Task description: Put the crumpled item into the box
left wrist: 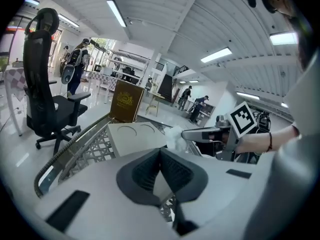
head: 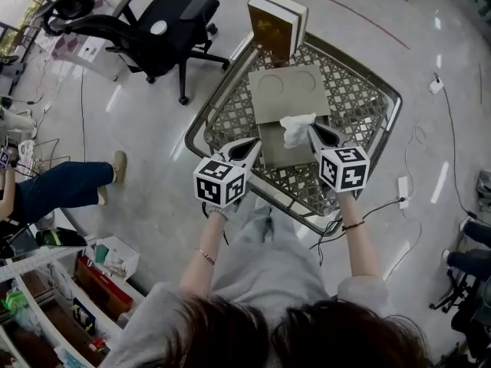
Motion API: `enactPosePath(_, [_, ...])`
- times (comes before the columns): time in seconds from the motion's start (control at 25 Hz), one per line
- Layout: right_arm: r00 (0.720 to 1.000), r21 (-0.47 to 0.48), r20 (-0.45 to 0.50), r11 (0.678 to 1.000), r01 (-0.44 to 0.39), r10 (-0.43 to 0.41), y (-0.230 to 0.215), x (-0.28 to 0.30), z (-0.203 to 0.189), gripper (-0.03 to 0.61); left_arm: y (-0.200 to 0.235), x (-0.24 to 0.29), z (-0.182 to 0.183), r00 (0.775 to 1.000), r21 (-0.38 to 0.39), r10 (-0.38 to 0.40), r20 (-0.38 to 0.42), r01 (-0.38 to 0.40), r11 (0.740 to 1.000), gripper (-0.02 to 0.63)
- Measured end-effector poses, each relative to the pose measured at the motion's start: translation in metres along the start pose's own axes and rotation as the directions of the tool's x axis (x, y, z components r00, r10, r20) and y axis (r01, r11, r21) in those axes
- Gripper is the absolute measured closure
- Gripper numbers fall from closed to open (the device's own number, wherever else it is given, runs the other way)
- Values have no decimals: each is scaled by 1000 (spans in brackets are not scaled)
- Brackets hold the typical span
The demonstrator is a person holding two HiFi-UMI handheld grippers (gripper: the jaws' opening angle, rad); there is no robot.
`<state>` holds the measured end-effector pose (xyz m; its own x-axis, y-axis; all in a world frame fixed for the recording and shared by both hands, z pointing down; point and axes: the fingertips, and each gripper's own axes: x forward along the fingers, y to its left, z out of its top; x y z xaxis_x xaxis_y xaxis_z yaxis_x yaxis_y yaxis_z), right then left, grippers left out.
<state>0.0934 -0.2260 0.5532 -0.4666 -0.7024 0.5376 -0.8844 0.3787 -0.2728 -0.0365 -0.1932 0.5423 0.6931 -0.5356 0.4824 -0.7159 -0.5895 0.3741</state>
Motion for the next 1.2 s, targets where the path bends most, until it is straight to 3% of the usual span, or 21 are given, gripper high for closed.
enactPosePath(0.6, [987, 36, -158, 999, 2, 4, -19, 43, -47, 543, 16, 33, -23, 998, -119, -32, -54, 26, 993, 597])
enactPosePath(1.2, [951, 47, -308, 999, 9, 7, -27, 69, -82, 543, 18, 56, -42, 992, -206, -68, -102, 46, 977, 597])
